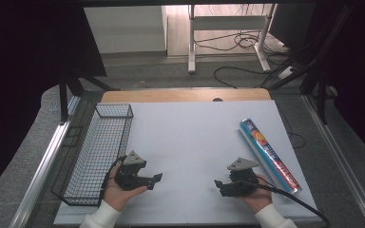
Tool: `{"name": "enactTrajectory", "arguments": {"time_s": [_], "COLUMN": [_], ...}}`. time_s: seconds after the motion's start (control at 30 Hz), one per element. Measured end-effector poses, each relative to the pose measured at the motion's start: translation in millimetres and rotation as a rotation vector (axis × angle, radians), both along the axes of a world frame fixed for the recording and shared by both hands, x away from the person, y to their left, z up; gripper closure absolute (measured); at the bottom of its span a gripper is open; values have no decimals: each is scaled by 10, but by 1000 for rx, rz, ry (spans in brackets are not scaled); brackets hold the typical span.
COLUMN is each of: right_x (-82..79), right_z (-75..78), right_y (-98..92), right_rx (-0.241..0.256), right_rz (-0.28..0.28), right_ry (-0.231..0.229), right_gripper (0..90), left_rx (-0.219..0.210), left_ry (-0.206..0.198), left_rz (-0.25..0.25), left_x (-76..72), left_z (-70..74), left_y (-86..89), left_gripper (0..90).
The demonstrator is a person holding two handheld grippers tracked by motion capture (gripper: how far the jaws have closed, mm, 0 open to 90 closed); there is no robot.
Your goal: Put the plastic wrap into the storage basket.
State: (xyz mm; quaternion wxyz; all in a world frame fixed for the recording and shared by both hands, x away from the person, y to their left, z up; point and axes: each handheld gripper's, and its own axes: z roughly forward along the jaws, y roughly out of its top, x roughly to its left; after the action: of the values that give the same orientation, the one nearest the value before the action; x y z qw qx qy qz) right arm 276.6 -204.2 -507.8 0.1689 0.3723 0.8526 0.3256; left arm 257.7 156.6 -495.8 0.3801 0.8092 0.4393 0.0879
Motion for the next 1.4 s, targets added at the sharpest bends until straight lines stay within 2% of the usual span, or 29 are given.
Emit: {"name": "enactTrajectory", "arguments": {"time_s": [0.1,0.27,0.4,0.53,0.73,0.8,1.1,1.2,1.27,1.4], "right_x": [0,13,22,34,73,109,265,311,379,482], "right_z": [6,16,83,135,290,388,780,837,896,912], "right_y": [-5,-4,-23,-49,-120,-145,-302,-359,-444,-546], "right_rx": [-3,16,52,48,49,16,-27,-25,-23,-37], "right_rz": [2,5,-25,-47,-50,-54,-75,-88,-107,-144], "right_ry": [-1,27,38,41,57,55,35,40,47,59], "right_gripper": [179,180,200,203,224,229,231,231,231,231], "left_rx": [3,14,14,14,5,4,18,12,16,22], "left_ry": [3,11,16,19,18,17,20,3,8,11], "left_rz": [-2,-10,-9,1,0,-4,-12,-4,-9,-10], "left_x": [-2,-6,-5,6,6,3,6,-6,3,8], "left_z": [0,-7,-8,-11,-4,2,-7,4,5,-1], "left_y": [-8,-31,-33,-31,-25,-30,-49,-49,-37,-36], "left_gripper": [196,195,193,193,193,193,191,194,194,193]}}
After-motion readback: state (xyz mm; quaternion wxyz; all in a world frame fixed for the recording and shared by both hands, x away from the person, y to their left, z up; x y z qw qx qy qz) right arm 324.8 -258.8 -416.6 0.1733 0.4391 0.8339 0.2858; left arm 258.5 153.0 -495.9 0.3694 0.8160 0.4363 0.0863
